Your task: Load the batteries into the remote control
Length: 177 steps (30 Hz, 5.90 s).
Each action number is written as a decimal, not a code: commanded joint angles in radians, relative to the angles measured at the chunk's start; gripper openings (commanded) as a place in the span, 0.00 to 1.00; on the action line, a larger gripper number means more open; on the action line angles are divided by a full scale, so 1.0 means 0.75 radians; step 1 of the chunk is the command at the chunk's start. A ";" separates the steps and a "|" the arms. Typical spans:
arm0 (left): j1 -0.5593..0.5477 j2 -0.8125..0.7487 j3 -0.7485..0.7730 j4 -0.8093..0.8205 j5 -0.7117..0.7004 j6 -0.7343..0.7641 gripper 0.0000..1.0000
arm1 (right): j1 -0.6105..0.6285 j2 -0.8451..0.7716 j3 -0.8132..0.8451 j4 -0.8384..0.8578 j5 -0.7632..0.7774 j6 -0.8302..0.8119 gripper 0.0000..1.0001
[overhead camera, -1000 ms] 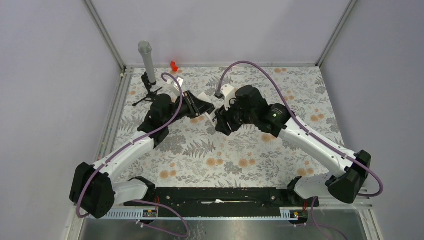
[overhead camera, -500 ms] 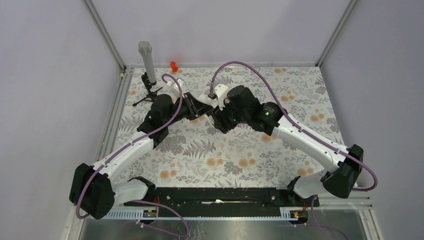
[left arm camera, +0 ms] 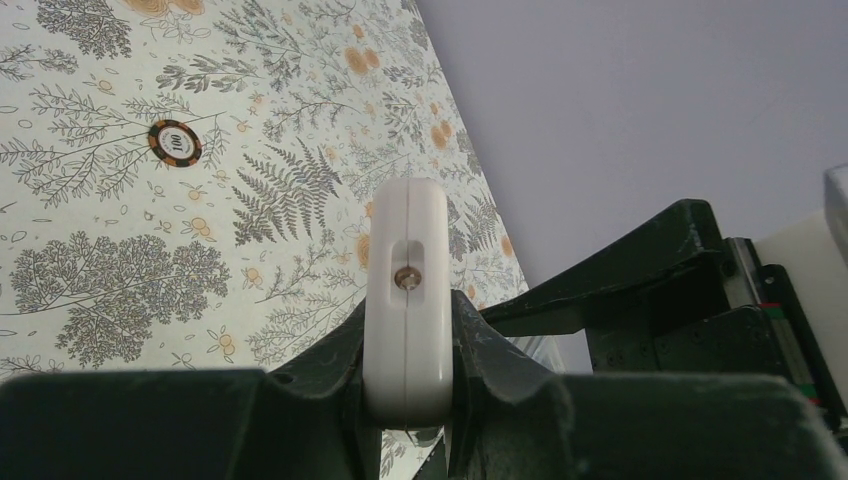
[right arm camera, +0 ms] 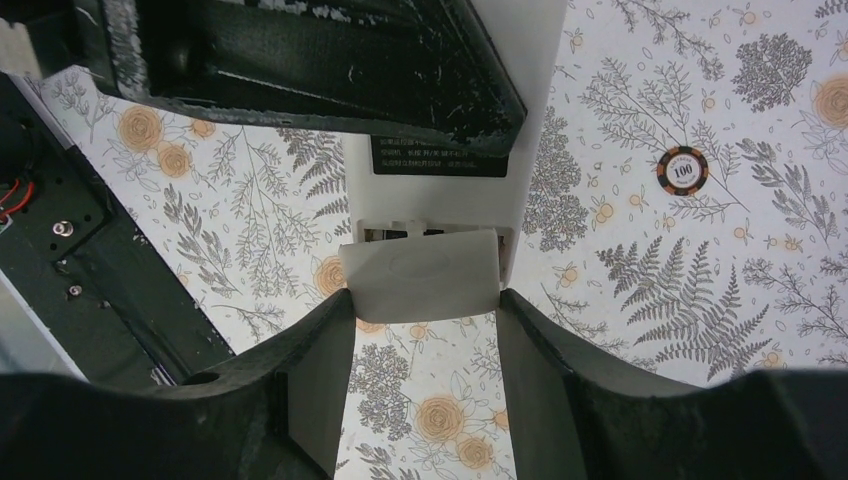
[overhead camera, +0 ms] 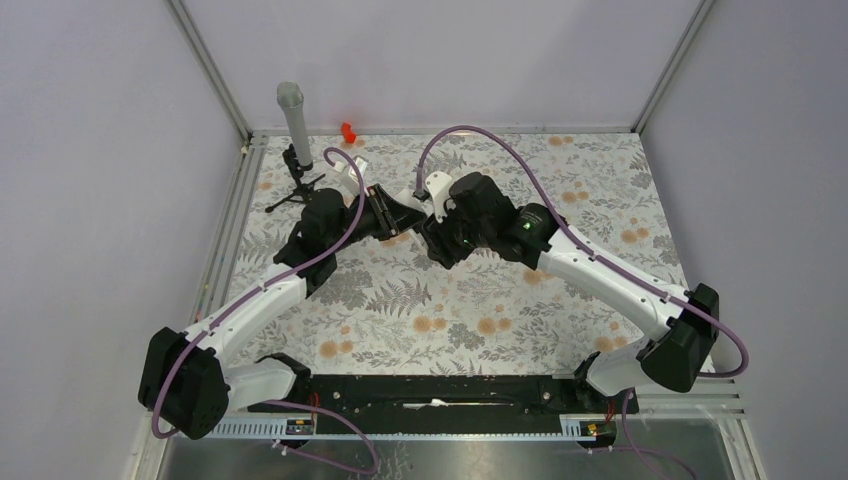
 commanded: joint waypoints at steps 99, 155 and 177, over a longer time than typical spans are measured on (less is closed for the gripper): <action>-0.006 -0.100 -0.030 0.104 0.068 0.099 0.00 | 0.008 0.156 0.193 -0.121 -0.060 -0.008 0.52; -0.006 -0.044 0.010 0.054 0.149 0.023 0.00 | -0.065 0.290 0.316 -0.120 -0.053 0.149 0.56; 0.051 0.058 -0.001 0.060 0.439 -0.318 0.00 | -0.065 0.448 0.482 -0.300 -0.073 0.209 0.62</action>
